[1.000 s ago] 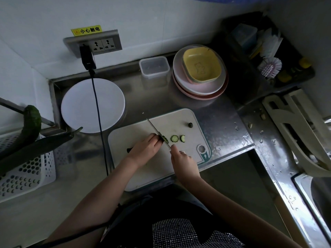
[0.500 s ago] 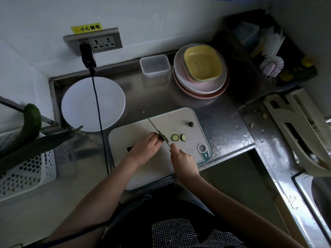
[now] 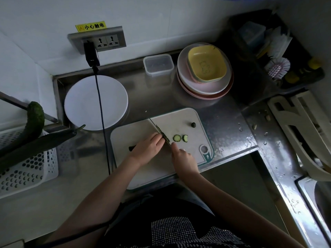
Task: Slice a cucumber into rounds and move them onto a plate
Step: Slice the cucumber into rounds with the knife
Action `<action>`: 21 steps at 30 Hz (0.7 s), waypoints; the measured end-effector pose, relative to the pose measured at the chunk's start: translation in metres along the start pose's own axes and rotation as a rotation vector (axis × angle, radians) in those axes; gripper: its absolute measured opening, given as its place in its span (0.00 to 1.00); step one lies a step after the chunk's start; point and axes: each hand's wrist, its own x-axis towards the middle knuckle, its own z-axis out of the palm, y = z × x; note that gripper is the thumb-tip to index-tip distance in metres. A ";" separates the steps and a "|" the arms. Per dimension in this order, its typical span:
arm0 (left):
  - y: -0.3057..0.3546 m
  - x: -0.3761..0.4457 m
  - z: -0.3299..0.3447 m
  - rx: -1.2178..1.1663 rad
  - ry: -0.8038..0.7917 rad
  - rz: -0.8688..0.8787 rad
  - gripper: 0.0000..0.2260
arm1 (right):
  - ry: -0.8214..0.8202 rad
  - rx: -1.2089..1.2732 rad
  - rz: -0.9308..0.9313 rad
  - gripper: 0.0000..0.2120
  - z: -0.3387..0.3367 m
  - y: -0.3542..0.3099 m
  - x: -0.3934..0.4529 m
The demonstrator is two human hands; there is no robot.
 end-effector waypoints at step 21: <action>-0.001 0.000 -0.006 -0.057 0.033 0.039 0.21 | 0.121 0.142 0.011 0.08 -0.005 -0.005 -0.011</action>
